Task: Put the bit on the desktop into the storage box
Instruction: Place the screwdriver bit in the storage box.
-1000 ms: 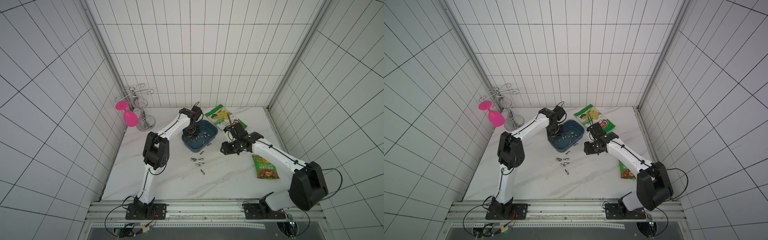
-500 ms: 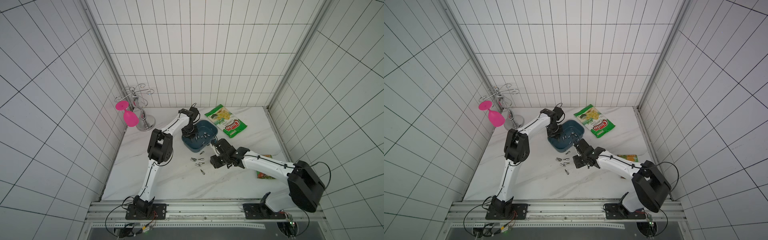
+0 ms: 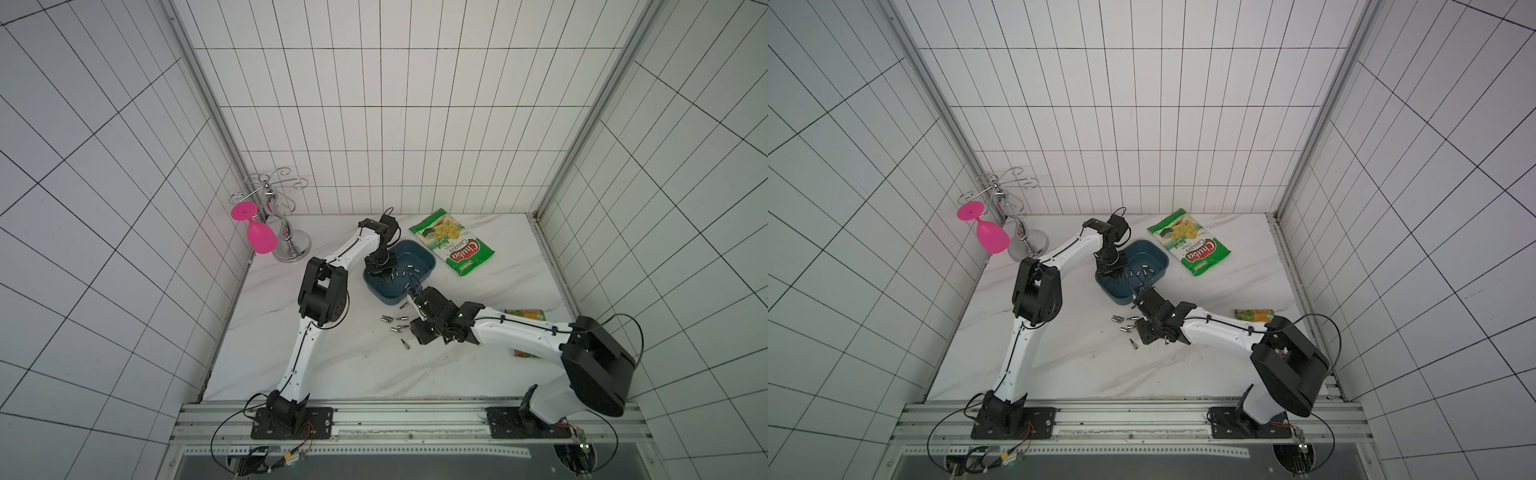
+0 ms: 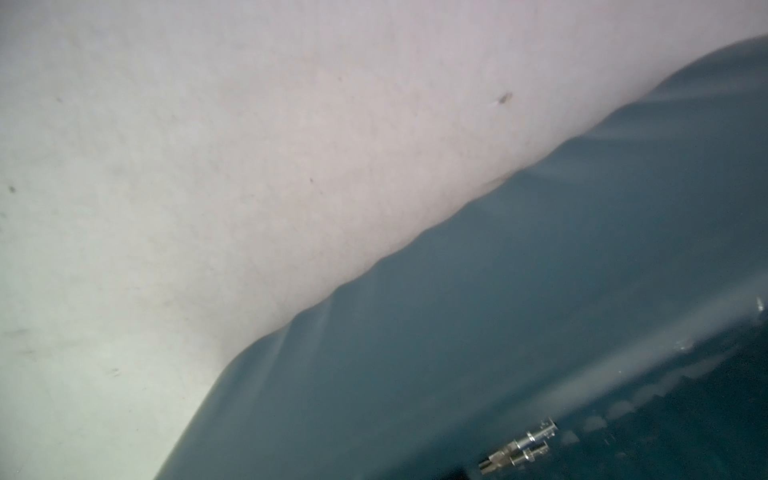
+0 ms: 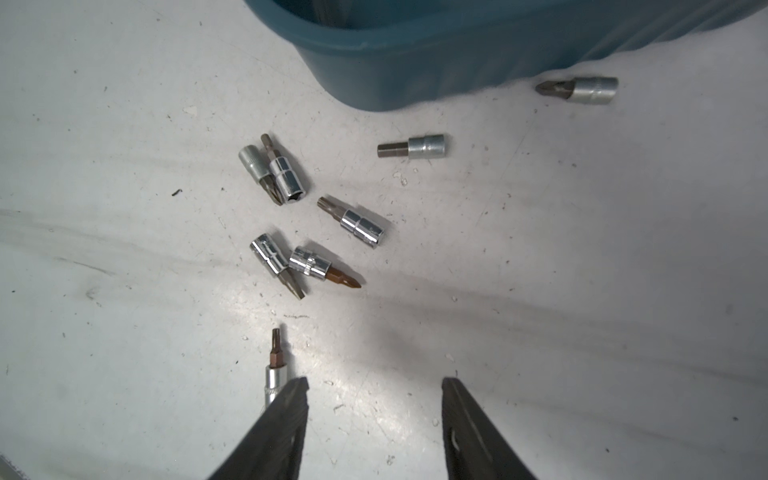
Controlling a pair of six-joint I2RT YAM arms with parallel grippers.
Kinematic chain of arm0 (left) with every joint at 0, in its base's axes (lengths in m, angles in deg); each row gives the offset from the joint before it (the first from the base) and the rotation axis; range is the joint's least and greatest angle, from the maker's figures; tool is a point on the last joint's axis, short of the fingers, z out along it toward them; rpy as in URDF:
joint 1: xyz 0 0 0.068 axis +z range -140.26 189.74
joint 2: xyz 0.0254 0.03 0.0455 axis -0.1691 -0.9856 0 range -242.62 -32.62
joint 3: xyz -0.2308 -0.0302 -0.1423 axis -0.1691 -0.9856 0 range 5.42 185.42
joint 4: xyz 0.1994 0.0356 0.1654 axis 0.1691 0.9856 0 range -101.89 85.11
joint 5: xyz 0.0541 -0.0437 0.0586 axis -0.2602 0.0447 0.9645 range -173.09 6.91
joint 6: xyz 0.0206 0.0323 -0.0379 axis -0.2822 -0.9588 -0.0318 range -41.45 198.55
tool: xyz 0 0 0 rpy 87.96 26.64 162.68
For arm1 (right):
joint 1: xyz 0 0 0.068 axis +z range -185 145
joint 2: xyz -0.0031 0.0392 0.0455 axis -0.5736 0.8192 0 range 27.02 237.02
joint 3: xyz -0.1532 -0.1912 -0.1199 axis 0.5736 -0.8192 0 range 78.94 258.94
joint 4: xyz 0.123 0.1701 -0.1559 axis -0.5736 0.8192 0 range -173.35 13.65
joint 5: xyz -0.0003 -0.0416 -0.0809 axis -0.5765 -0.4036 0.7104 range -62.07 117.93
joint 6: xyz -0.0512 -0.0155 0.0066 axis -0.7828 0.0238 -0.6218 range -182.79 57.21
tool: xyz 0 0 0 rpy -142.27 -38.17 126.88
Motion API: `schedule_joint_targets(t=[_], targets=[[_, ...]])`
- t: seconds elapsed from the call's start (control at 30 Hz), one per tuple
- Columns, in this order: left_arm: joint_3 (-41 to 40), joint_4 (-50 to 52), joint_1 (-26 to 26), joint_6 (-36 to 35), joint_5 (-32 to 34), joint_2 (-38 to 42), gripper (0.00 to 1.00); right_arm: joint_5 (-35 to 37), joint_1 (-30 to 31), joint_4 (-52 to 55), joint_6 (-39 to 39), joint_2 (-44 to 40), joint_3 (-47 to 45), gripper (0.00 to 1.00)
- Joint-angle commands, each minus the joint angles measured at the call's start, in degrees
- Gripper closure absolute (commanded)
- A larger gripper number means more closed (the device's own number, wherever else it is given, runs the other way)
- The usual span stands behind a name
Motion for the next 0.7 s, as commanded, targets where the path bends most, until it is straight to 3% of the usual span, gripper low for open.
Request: schedule_joint_targets(t=[0.0,0.4,0.67], targets=[[1.6,-1.2,-0.1,-0.5,-0.9,-1.9,1.0,0.3,0.9,0.2,-0.7,1.5,2.1,0.45],[2.2,-1.0,-0.2,-0.3,-1.6,-3.0,1.0,-2.3,3.9,2.3,-2.9,5.4,5.2,0.46],[2.0,-0.7,-0.2,-0.3,-1.5,-2.2,0.88,-3.8,5.3,4.8,-4.0,7.0,6.4,0.47]])
